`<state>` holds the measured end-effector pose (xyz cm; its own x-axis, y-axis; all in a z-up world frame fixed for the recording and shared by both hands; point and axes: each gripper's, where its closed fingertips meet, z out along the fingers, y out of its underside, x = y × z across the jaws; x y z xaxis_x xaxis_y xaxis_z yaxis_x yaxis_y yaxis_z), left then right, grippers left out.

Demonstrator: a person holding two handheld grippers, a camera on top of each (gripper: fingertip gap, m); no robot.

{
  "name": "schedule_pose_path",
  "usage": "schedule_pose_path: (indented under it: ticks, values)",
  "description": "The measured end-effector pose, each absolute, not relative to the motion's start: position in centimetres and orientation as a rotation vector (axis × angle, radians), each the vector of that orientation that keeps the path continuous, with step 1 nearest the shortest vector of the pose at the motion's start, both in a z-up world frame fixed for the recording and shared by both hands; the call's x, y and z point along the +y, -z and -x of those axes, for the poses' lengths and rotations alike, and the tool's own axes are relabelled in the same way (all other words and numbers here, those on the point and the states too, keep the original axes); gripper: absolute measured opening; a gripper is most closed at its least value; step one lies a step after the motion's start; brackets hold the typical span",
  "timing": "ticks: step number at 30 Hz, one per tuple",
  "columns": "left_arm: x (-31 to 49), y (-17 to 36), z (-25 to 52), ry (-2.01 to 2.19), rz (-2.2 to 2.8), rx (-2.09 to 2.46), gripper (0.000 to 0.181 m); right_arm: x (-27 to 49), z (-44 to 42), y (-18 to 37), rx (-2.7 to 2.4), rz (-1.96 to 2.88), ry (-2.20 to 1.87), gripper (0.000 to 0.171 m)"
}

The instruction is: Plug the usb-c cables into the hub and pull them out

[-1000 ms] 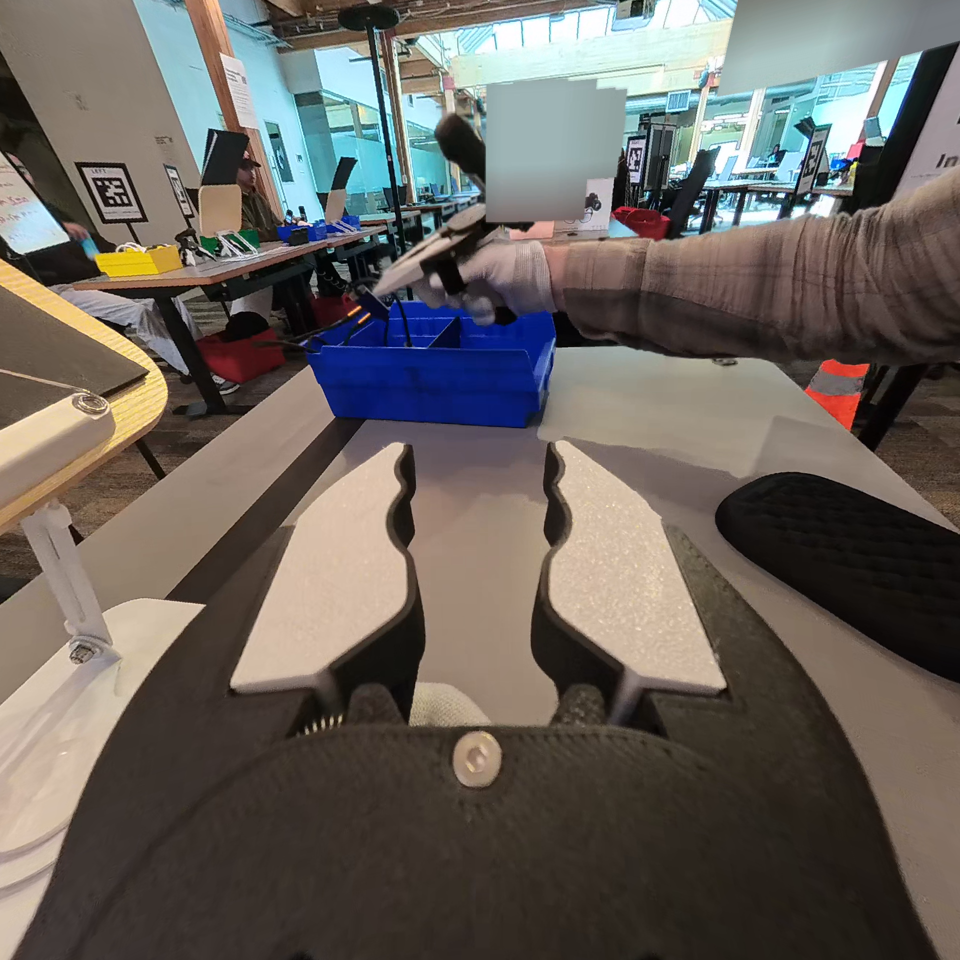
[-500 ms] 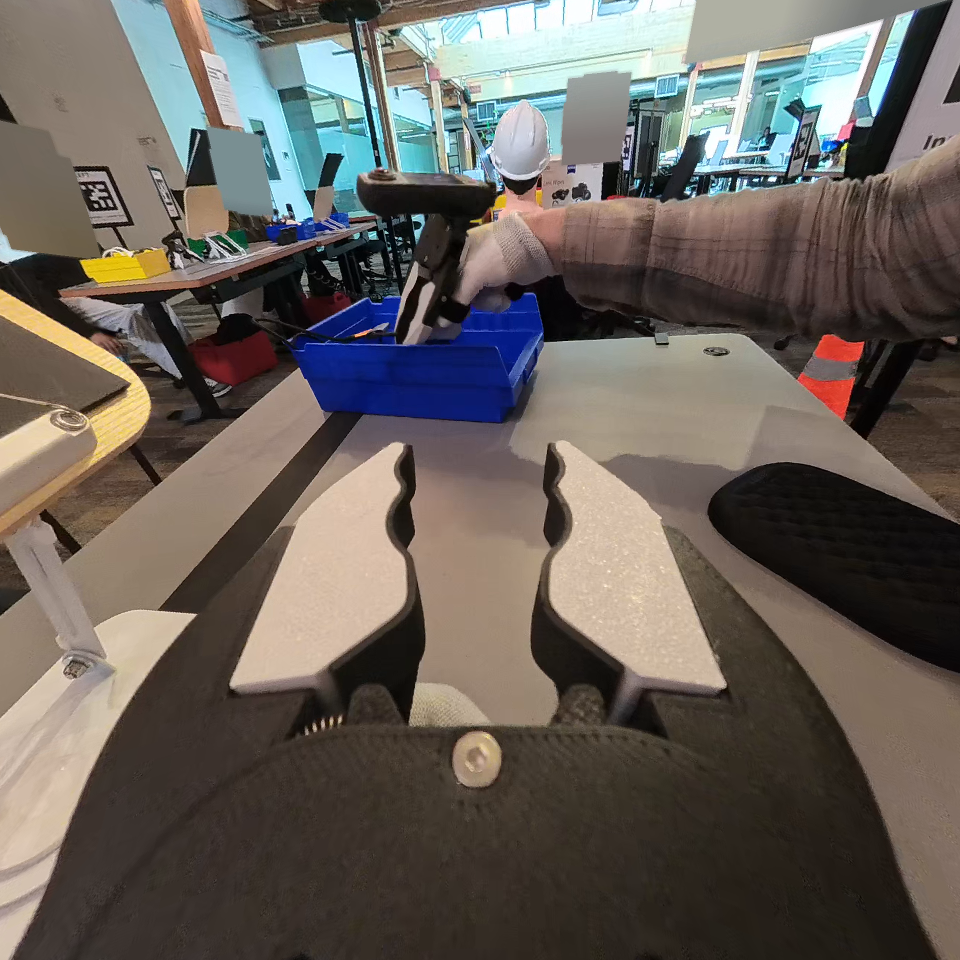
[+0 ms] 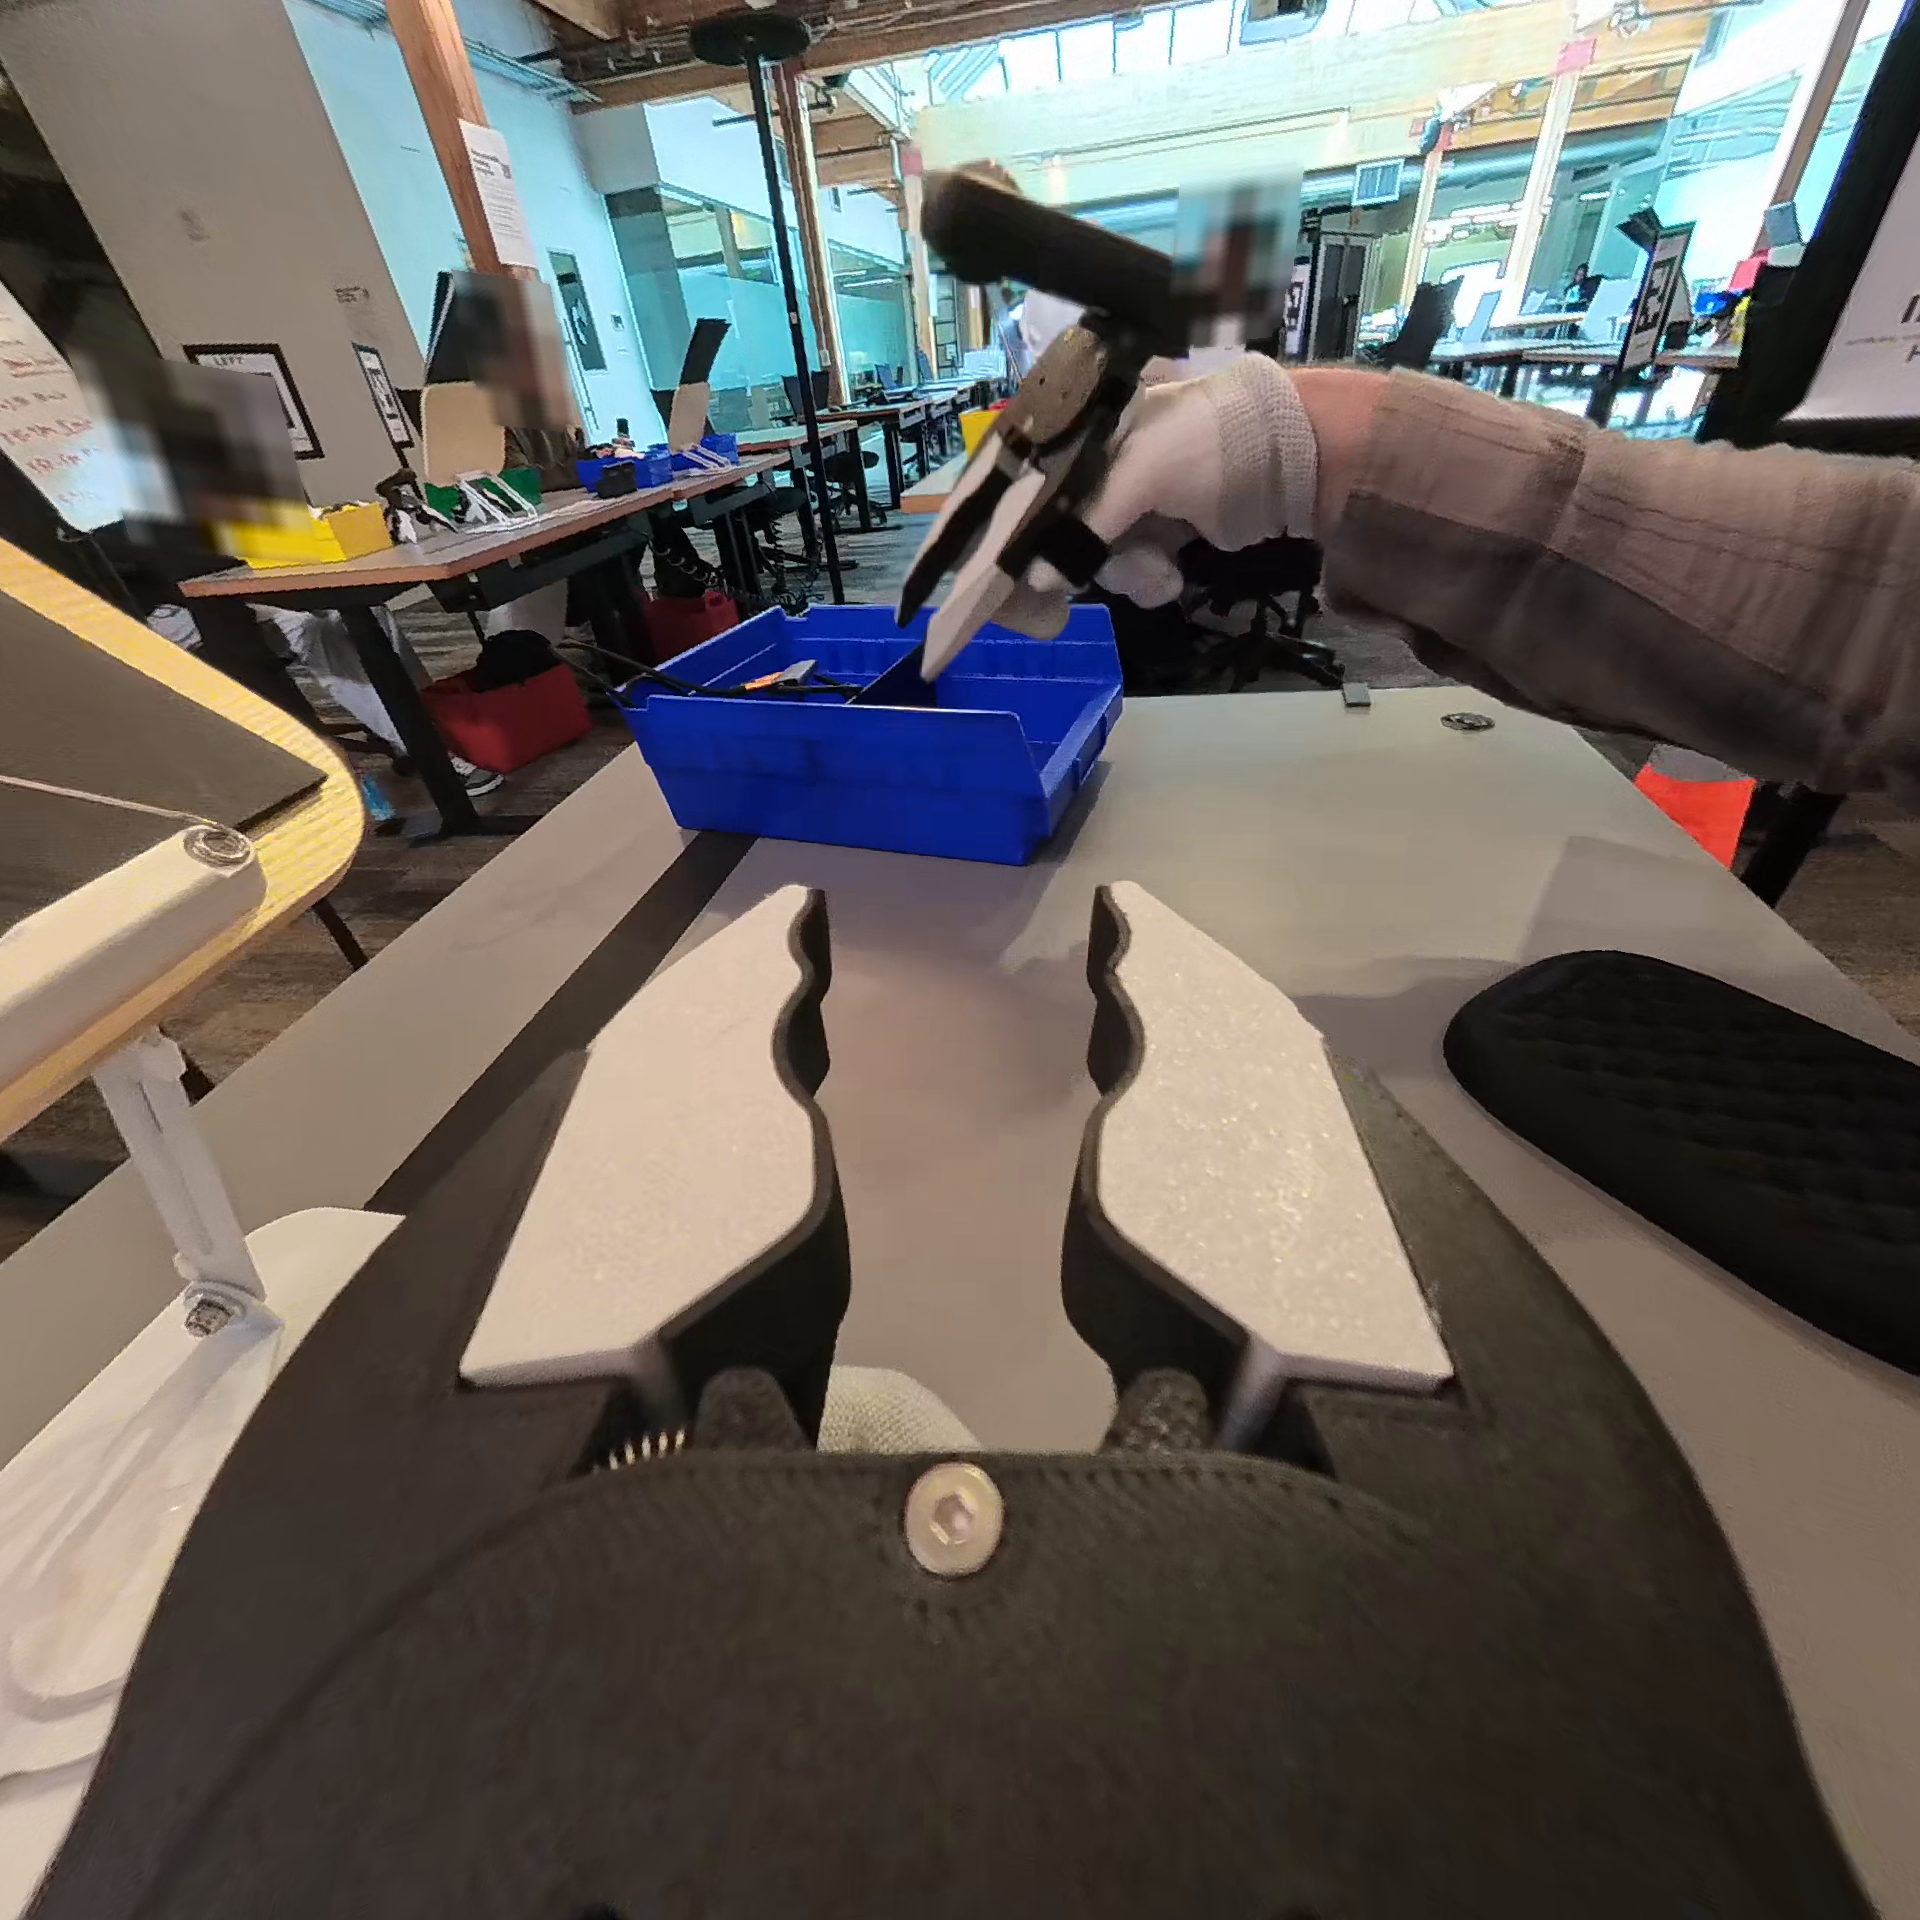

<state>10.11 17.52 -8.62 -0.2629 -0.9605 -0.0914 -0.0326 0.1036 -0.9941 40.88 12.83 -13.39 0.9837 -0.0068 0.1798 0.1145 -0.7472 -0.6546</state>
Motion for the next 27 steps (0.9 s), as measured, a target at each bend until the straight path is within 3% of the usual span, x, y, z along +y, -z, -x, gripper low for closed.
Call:
schedule_pose_path:
  ticks: [4, 6, 8, 12, 13, 27]
  values:
    - [16.9, 8.1, -10.0, 1.296, 1.009, 1.49, 0.048, 12.6, -40.7, 18.5, -0.028, 2.556, 0.232, 0.057]
    - [16.7, 7.8, -9.9, 1.292, 0.995, 1.493, 0.048, 13.1, -40.6, 20.1, -0.031, 2.568, 0.234, 0.043]
    - [16.8, 7.3, -9.7, 1.29, 0.987, 1.487, 0.048, 13.5, -41.0, 20.3, 0.003, 2.543, 0.281, 0.04]
    - [17.2, 6.7, -9.4, 1.289, 0.978, 1.467, 0.048, 11.6, -43.2, 19.9, 0.12, 2.509, 0.482, 0.005]
    - [17.3, 6.4, -9.3, 1.293, 0.976, 1.461, 0.048, 11.1, -43.1, 19.9, 0.128, 2.492, 0.466, 0.003]
    - [16.9, 4.3, -8.4, 1.285, 0.932, 1.437, 0.048, 8.1, -36.4, 19.5, 0.279, 2.411, 0.41, 0.006]
